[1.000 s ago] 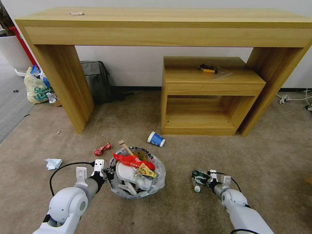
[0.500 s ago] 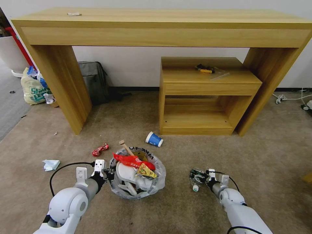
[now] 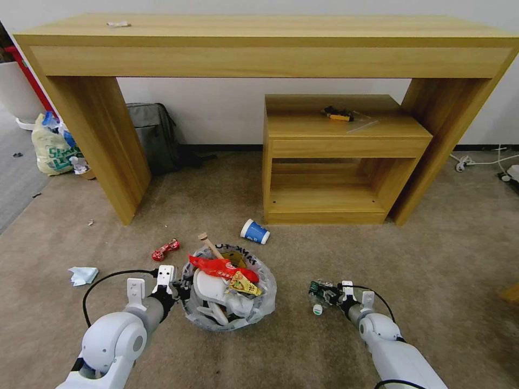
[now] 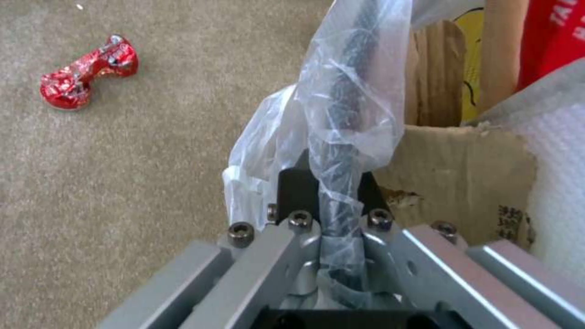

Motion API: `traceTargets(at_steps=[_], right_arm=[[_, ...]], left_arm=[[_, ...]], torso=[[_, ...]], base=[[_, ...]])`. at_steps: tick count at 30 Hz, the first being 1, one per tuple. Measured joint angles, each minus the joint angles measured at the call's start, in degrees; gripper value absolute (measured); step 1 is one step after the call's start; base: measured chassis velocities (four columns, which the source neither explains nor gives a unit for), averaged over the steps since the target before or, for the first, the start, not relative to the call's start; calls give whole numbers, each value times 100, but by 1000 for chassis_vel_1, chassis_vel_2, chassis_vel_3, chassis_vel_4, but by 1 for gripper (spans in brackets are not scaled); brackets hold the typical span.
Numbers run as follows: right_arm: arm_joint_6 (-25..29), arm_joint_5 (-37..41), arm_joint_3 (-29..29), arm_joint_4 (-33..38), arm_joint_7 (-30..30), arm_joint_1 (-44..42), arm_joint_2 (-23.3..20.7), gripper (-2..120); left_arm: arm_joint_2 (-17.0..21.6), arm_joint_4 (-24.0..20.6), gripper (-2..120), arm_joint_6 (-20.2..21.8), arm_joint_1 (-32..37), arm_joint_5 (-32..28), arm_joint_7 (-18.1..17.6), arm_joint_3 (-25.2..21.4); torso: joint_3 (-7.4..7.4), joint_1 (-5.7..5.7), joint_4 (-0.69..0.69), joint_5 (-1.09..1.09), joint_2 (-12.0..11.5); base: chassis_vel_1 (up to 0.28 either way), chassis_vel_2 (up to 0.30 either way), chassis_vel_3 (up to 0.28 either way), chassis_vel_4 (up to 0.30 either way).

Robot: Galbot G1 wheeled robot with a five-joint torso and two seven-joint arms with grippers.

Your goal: Pick up the trash bin and place the garbage on the floor into it.

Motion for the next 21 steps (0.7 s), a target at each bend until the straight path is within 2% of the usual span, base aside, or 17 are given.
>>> traceTargets(at_steps=[13, 21], right_arm=[[-111, -117, 186, 716, 234, -340, -162, 0], [-19, -291, 411, 1360, 261, -539, -339, 0]], left_arm=[[-15, -30, 0, 0, 21, -1, 0, -19], [1, -34, 0, 0, 28, -1, 3, -26]], torso=[[2, 1, -3, 2, -3], [1, 1, -4, -3, -3]], base=[[0, 0, 0, 0], [0, 0, 0, 0]])
